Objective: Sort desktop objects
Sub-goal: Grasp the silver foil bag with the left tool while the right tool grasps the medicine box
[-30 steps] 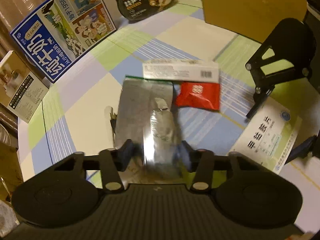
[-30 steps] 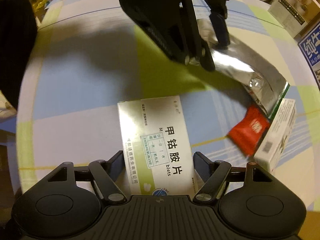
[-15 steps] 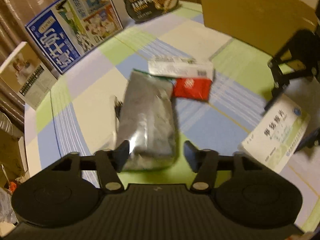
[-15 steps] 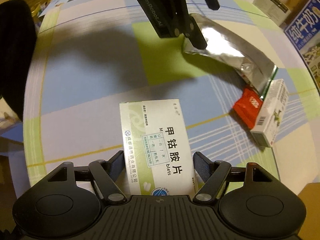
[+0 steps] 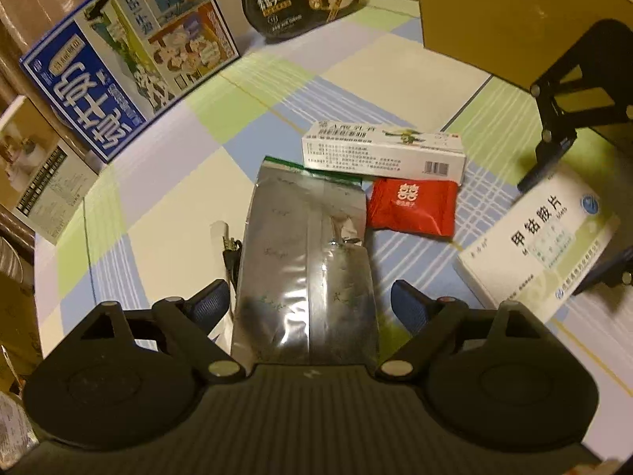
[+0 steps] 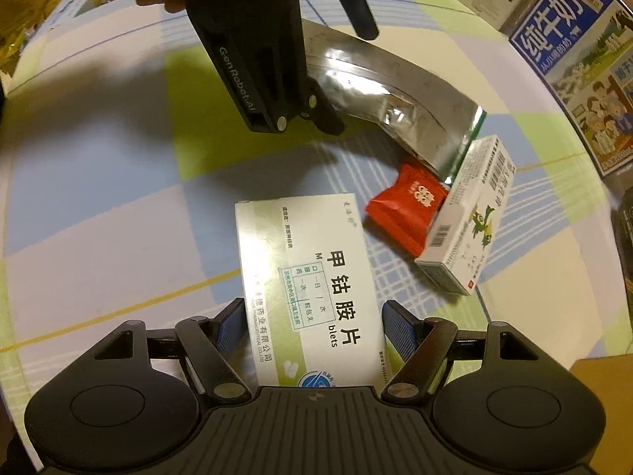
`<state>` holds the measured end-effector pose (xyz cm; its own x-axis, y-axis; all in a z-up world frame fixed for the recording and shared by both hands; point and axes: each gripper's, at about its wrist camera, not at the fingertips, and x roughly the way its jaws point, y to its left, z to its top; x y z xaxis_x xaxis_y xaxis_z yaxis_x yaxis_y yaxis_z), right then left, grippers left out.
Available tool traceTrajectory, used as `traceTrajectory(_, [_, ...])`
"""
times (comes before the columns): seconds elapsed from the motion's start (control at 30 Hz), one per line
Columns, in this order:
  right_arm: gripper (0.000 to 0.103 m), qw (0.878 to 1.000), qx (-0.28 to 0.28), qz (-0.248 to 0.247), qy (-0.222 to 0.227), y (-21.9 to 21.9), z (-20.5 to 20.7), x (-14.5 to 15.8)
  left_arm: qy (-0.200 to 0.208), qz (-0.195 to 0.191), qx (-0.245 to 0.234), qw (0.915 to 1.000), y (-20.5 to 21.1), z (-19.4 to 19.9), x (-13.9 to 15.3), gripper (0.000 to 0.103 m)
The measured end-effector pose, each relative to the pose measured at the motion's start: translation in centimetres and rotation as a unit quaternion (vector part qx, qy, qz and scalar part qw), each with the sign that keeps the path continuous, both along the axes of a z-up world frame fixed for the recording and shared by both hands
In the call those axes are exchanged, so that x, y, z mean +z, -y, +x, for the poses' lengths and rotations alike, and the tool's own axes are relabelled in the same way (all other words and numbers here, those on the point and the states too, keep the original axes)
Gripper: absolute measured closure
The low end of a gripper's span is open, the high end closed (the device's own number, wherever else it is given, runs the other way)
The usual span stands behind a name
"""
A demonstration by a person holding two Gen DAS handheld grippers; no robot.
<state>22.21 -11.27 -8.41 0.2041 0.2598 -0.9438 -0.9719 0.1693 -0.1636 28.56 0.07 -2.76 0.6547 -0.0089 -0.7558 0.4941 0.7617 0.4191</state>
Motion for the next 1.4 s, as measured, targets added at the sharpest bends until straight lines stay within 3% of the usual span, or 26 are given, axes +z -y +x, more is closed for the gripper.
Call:
traceTrajectory(0.23, [0.032,0.999,-0.027,0.012,-0.012,0.1,0.2,0.3,-0.019,0.003,0.034,0.9992,-0.3,1.4,-0.8,0.028])
traceTrajectory(0.3, [0.032,0.999,-0.035,0.007,-0.013,0.1,0.0,0.4,-0.015,0.005,0.044,0.9989,-0.3,1.2,-0.8,0.041])
traceTrajectory(0.47, [0.032,0.999,-0.043,0.0,-0.02,0.8,-1.7,0.9,-0.027,0.001,0.059,0.9979,-0.2,-0.8,-0.5,0.046])
traceTrajectory(0.77, [0.032,0.997,-0.06,-0.009,-0.051,3.2,-5.0,2.0,-0.071,-0.01,0.052,0.9961,-0.2,-8.4,-0.2,0.046])
traceTrajectory(0.9, [0.032,0.997,-0.066,-0.008,-0.048,3.9,-5.9,1.9,-0.096,-0.026,0.052,0.9937,-0.6,-10.9,0.3,0.041])
traceTrajectory(0.97, [0.032,0.997,-0.066,-0.007,-0.047,4.2,-6.3,2.0,-0.099,-0.034,0.057,0.9928,-1.0,-11.3,0.6,0.034])
traceTrajectory(1.1, [0.032,0.997,-0.057,-0.014,-0.043,4.0,-6.5,1.6,-0.091,-0.031,0.06,0.9935,-0.8,-10.7,1.1,0.032])
traceTrajectory(1.4, [0.022,0.997,-0.065,-0.005,-0.048,3.7,-4.9,0.5,-0.131,-0.018,0.056,0.9896,-1.1,-7.6,-0.1,0.027])
